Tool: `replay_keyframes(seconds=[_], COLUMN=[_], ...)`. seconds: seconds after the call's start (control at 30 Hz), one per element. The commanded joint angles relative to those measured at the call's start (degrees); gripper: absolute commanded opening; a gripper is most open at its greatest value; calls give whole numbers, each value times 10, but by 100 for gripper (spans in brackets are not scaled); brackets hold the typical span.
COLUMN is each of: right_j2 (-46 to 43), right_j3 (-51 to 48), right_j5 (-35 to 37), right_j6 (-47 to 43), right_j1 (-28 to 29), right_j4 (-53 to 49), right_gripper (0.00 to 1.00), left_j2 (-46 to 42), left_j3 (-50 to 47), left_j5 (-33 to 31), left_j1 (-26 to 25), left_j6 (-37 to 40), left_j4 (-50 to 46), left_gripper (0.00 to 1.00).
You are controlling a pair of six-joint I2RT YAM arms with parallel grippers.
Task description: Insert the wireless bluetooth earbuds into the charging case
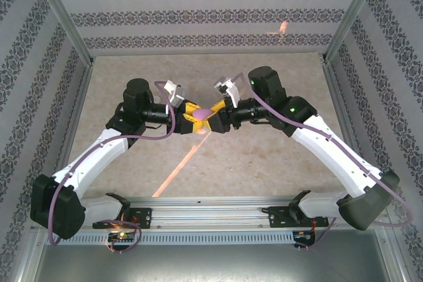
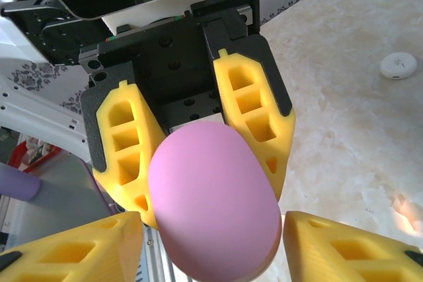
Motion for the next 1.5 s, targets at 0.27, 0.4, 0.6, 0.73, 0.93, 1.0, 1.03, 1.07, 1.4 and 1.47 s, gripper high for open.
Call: replay_keyframes(seconds=[0.27,0.4,0.6,0.73,0.93,1.0,1.03,1.07,1.4,1.47], right_j2=[0,1,0,-7,-7,-6,-5,-6,-12,-12], right_j3=[5,-2,-18,-37,-47,-50,-52,-55,-76,-79], right_j5=[22,-5,-30,-46,-17,0,7,14,53,56], right_j6=[-4,51,135,183,202,208,211,216,260,263], right_j1=[5,-9,-41,-59,-65,-67,-68,-69,-76,-76], right_j4=[8,40,83,127,135,131,132,134,154,154], right_gripper=[36,36,36,34,43,46,46,46,51,52], left_j2=[-22,-25,-32,-31,-28,-28,-29,-29,-30,-30], left_j3=[15,8,-1,-3,-7,-9,-12,-13,-22,-24], left_j5=[24,21,18,18,12,10,10,9,-5,-10], left_j1=[2,1,0,0,-1,-1,-1,-1,-2,-2], left_j6=[9,12,8,6,-2,-6,-8,-10,-10,-10], left_j4=[-7,-7,5,13,30,36,40,43,49,49], left_gripper=[21,20,20,20,20,20,20,20,19,19])
